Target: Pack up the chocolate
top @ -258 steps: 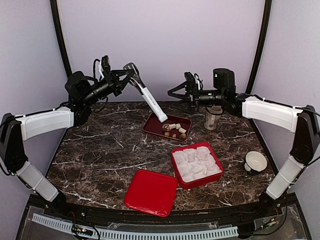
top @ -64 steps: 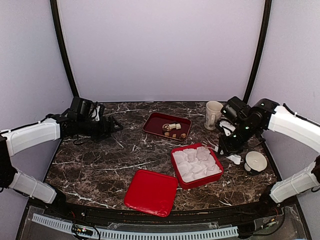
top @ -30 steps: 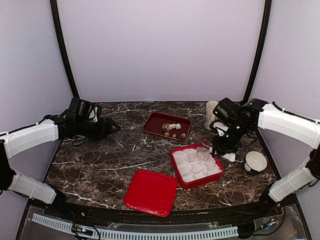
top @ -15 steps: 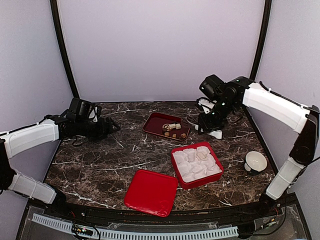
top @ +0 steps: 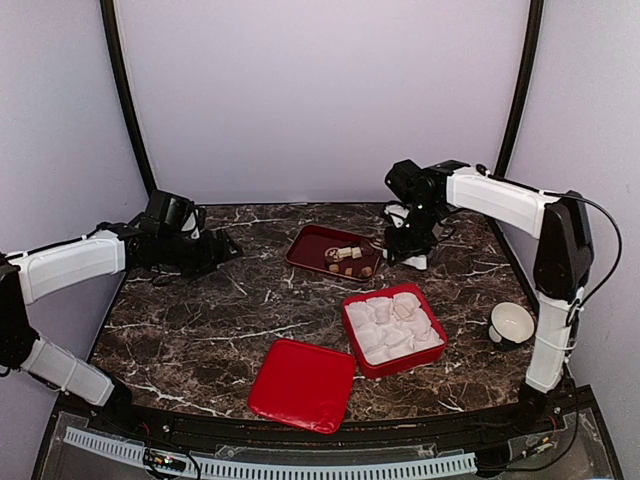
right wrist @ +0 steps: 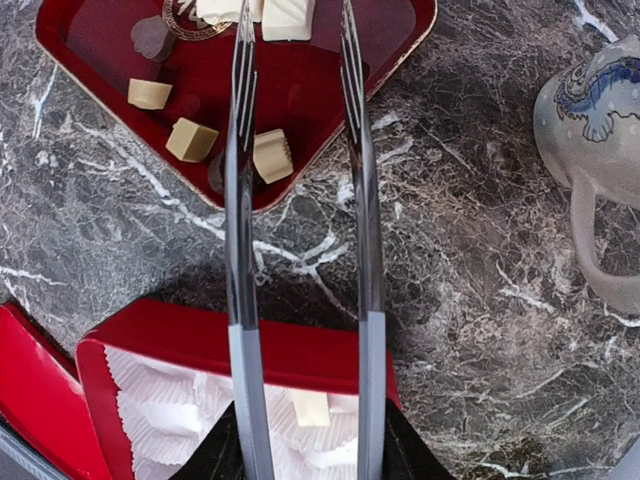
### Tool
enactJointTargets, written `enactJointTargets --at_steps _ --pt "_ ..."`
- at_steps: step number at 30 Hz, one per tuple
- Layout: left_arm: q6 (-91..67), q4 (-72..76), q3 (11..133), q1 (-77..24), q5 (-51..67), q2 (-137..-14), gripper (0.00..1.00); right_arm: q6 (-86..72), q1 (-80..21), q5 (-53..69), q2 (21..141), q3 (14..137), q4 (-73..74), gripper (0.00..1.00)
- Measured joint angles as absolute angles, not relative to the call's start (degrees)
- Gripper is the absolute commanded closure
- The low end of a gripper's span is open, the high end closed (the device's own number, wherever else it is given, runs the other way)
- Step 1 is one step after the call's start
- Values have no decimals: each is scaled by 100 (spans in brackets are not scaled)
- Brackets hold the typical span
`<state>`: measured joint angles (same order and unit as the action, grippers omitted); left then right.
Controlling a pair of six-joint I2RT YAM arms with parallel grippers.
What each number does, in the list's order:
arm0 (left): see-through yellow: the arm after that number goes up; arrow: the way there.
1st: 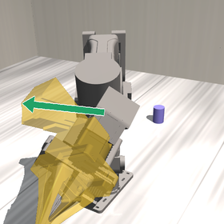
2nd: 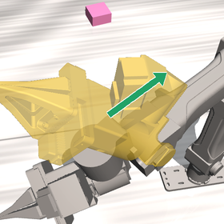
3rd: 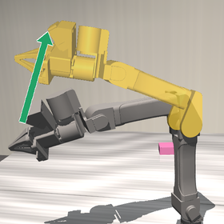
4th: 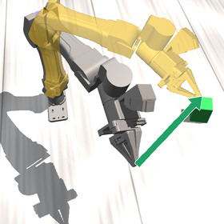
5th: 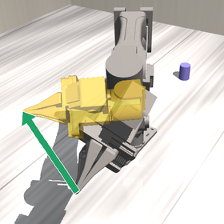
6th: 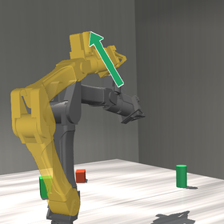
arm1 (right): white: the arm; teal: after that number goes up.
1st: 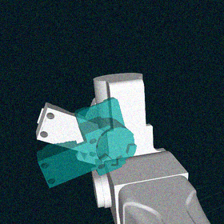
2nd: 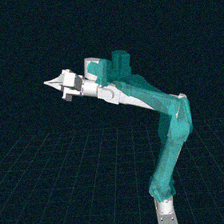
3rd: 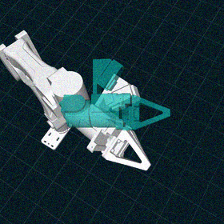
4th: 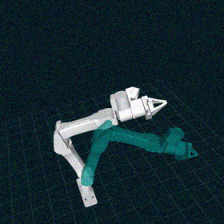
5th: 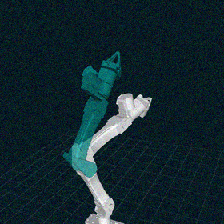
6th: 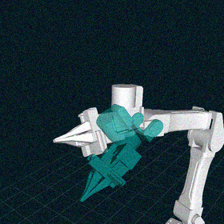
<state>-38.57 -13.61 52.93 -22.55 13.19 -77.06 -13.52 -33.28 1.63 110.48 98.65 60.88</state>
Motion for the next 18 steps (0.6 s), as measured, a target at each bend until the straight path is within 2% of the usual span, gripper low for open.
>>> enactJointTargets --at_steps 18 --pt "-3859 -1354 5537 -2123 1262 -8208 14 -1177 -3212 419 12088 10497 5828 62"
